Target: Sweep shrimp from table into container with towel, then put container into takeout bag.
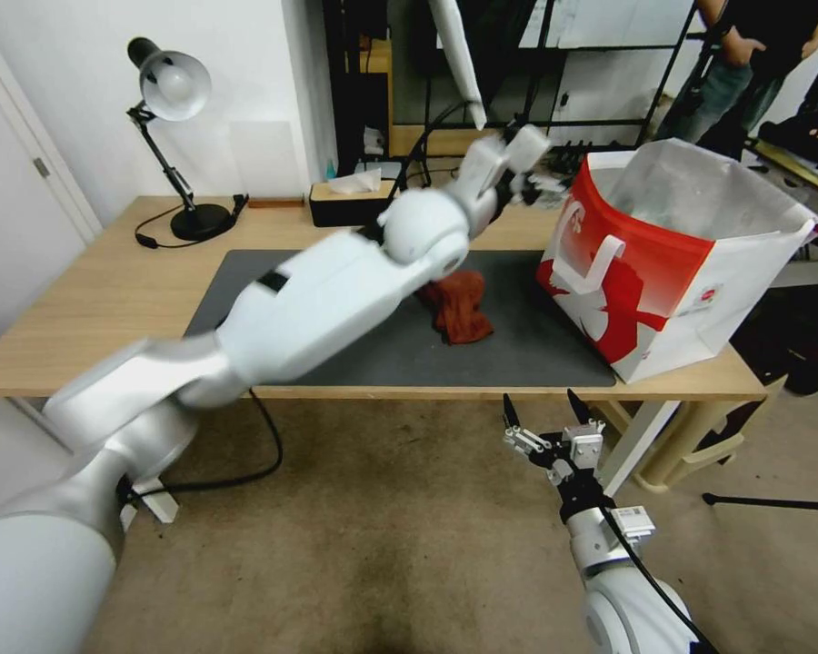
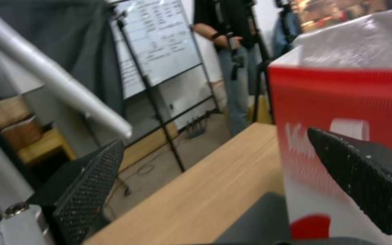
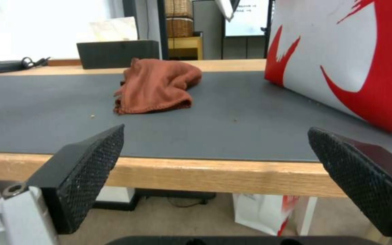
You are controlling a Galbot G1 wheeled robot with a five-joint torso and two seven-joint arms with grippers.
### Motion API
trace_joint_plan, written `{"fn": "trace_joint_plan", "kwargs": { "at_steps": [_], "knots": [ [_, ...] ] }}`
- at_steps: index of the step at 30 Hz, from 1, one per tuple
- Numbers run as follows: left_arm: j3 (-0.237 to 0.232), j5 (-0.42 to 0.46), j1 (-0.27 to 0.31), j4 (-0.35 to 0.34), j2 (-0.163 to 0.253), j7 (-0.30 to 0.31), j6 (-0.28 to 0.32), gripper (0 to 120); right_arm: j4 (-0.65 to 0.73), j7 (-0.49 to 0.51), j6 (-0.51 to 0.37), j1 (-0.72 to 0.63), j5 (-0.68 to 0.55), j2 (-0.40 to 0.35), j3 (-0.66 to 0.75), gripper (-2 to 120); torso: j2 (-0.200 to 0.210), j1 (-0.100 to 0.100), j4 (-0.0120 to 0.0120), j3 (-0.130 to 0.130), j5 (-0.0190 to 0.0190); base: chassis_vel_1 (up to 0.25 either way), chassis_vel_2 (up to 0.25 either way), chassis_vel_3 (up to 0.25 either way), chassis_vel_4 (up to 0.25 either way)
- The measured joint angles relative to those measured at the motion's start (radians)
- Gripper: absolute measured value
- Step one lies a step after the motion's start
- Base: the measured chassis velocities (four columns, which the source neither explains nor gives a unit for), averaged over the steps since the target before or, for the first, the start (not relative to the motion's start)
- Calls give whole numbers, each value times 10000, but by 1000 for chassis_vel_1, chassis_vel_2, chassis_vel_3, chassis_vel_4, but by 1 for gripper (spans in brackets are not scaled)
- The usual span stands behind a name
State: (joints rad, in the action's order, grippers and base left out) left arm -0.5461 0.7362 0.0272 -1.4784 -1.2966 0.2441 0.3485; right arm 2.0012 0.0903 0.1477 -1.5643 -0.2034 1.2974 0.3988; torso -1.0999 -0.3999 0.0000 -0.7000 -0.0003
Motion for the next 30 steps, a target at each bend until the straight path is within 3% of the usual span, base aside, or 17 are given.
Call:
{"fn": "trace_joint_plan", "kwargs": {
  "at_steps": [2,7,10,11,14,15,18,19,21,22,25,26,27,30],
  "knots": [
    [280,-21,-710,-761,380,833,209,100,59,48,0,-28,-4,41,26,100,0,-1,0,0,0,0,0,0,0],
    [587,-97,-1494,-1529,909,1178,258,100,179,105,0,-108,3,59,33,100,0,0,0,0,1,0,0,0,0],
    [1000,-301,-2592,-2321,1596,1433,211,100,320,128,23,-292,113,86,30,100,-1,1,0,1,0,0,0,0,0],
    [1000,-301,-2592,-2321,1596,1433,211,100,320,128,23,-292,113,86,30,100,-1,1,0,1,0,0,0,0,0],
    [2129,-1093,-4579,-3184,2328,1372,-145,100,424,207,83,-370,161,96,44,100,-2,0,2,0,-3,0,0,0,0],
    [2129,-1093,-4579,-3184,2328,1372,-145,100,424,207,83,-370,161,96,44,100,-2,0,2,0,-3,0,0,0,0],
    [3490,-1841,-6471,-4106,2846,1335,-501,100,547,272,141,-446,241,117,45,100,-3,1,0,1,3,0,0,0,0],
    [3490,-1841,-6471,-4106,2846,1335,-501,100,547,272,141,-446,241,117,45,100,-3,1,0,1,3,0,0,0,0],
    [4250,-2195,-7542,-4499,3007,1284,-759,100,598,321,150,-458,343,136,46,100,-2,1,0,1,0,0,0,0,0],
    [4250,-2195,-7542,-4499,3007,1284,-759,100,598,321,150,-458,343,136,46,100,-2,1,0,1,0,0,0,0,0],
    [5254,-2801,-9082,-4882,3071,1135,-1266,100,663,372,160,-479,453,152,44,100,-2,1,2,2,-3,0,0,0,0],
    [5496,-2973,-9491,-4979,3086,1104,-1419,100,674,383,168,-492,486,156,40,100,-3,1,1,1,-1,0,0,0,0],
    [5496,-2973,-9491,-4979,3086,1104,-1419,100,674,383,168,-492,486,156,40,100,-3,1,1,1,-1,0,0,0,0],
    [6300,-3475,-11006,-5114,3115,1073,-2236,100,701,426,192,-508,549,172,18,100,-2,1,1,1,1,0,0,0,0]
  ]
}}
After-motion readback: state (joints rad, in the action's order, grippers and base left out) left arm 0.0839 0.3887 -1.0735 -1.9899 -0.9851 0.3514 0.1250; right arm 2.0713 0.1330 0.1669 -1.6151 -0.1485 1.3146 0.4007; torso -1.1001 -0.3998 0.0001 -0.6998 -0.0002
